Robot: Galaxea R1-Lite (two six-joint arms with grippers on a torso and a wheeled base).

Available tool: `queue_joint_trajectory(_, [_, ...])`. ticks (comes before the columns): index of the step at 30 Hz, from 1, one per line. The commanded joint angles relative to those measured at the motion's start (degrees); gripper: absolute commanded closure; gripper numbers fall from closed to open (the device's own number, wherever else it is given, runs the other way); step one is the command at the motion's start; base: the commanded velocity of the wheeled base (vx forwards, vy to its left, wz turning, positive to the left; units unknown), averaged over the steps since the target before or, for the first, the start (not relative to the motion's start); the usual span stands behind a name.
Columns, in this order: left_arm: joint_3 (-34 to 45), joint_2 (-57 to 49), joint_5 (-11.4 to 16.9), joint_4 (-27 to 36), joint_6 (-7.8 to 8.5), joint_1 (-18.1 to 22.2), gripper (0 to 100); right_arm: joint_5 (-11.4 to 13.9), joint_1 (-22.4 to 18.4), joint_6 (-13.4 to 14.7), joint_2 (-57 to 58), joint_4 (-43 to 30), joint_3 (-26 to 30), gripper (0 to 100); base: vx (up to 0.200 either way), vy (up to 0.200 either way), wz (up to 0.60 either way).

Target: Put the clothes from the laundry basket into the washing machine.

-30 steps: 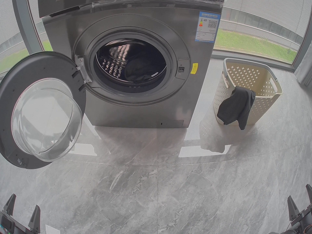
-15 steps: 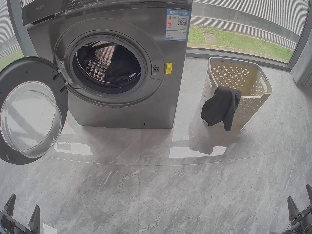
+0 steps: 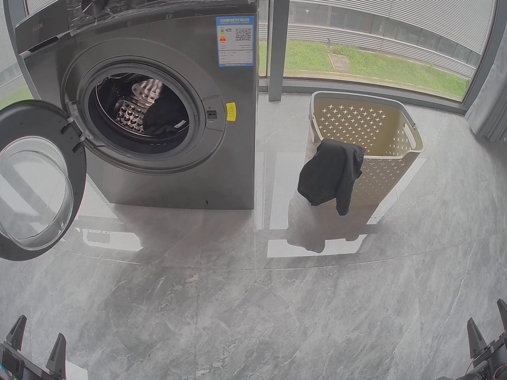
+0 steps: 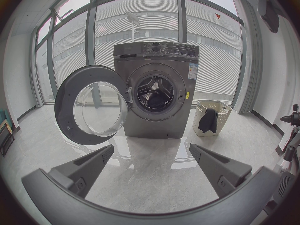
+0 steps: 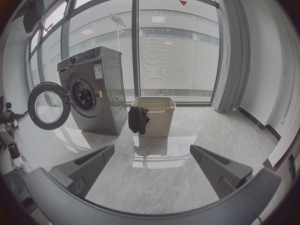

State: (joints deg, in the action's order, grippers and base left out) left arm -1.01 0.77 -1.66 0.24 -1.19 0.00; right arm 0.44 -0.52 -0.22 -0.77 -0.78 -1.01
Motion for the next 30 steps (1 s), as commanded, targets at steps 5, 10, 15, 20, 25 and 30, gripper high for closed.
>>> queue_joint_trajectory(5, [0.84, -0.59, -0.01, 0.02, -0.65, 0.0, 0, 0.09, 0.0, -0.04, 0.33, -0.01, 0.57, 0, 0.0, -0.04, 0.0])
queue_joint_trajectory(10, [0.84, -0.59, -0.01, 0.02, -0.56, 0.0, 0, 0.0, 0.0, -0.04, 0.33, -0.01, 0.57, 0, 0.12, 0.0, 0.0])
queue_joint_trajectory(15, [0.84, -0.59, 0.08, 0.02, -0.65, 0.0, 0, 0.09, 0.0, -0.04, 0.33, -0.01, 0.57, 0, 0.2, 0.0, 0.0])
queue_joint_trajectory(20, [0.84, -0.59, 0.08, 0.02, -0.65, -0.09, 0, 0.09, 0.0, -0.04, 0.33, -0.01, 0.57, 0, 0.2, 0.0, 0.0])
queue_joint_trajectory(25, [0.84, -0.59, 0.08, 0.02, -0.56, 0.0, 0, 0.0, 0.0, -0.04, 0.33, -0.01, 0.57, 0, 0.2, 0.0, 0.0])
queue_joint_trajectory(30, [0.84, -0.59, 0.08, 0.02, -0.56, 0.0, 0, 0.0, 0.0, -0.04, 0.33, -0.01, 0.57, 0, 0.2, 0.0, 0.0])
